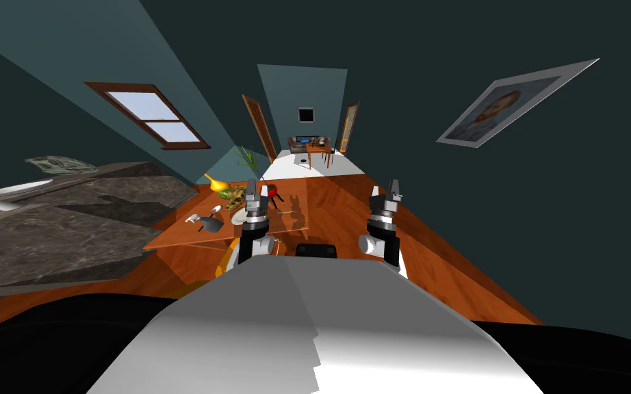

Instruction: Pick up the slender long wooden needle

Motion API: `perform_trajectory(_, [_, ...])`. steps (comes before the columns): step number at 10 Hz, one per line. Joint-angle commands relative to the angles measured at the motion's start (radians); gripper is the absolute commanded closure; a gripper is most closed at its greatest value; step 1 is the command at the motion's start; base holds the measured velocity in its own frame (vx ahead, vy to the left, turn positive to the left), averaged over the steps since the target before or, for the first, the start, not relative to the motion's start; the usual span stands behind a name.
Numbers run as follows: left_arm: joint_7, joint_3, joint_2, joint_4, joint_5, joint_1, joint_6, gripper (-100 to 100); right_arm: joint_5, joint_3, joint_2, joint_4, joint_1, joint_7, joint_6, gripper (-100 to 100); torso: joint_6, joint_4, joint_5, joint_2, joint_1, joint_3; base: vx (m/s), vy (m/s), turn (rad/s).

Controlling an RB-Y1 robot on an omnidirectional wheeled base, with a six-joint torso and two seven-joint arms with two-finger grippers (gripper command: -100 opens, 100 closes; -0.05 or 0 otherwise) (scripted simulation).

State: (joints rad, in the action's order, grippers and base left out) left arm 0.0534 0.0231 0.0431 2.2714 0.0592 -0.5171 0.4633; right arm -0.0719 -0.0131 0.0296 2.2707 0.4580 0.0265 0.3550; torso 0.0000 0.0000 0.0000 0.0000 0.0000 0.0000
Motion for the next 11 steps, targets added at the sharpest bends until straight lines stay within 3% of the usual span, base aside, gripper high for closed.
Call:
perform_trajectory(1, [0.027, -0.009, 0.031, -0.012, -0.029, 0.001, -0.012, -100, 0.0, 0.0, 0.0, 0.0, 0.0, 0.0, 0.0, 0, 0.0, 0.0, 0.0, 0.0, 0.0, 0.0, -0.011, -0.034, 0.012])
perform_trajectory(7, [0.169, -0.052, 0.154, -0.104, -0.192, 0.012, -0.094, -100, 0.0, 0.0, 0.0, 0.0, 0.0, 0.0, 0.0, 0, 0.0, 0.0, -0.001, 0.001, -0.007, 0.001, -0.02, -0.092, 0.012])
perform_trajectory(8, [0.172, -0.052, 0.154, -0.104, -0.199, 0.012, -0.094, -100, 0.0, 0.0, 0.0, 0.0, 0.0, 0.0, 0.0, 0, 0.0, 0.0, -0.002, 0.0, -0.008, 0.0, 0.002, -0.087, 0.005])
perform_trajectory(10, [0.234, -0.07, 0.206, -0.156, -0.267, 0.018, -0.14, -100, 0.0, 0.0, 0.0, 0.0, 0.0, 0.0, 0.0, 0, 0.0, 0.0, -0.001, 0.0, -0.005, 0.0, -0.001, -0.089, -0.007])
perform_trajectory(11, [0.234, -0.07, 0.206, -0.156, -0.281, 0.018, -0.14, -100, 0.0, 0.0, 0.0, 0.0, 0.0, 0.0, 0.0, 0, 0.0, 0.0, -0.001, 0.0, -0.006, 0.0, -0.002, -0.072, 0.004])
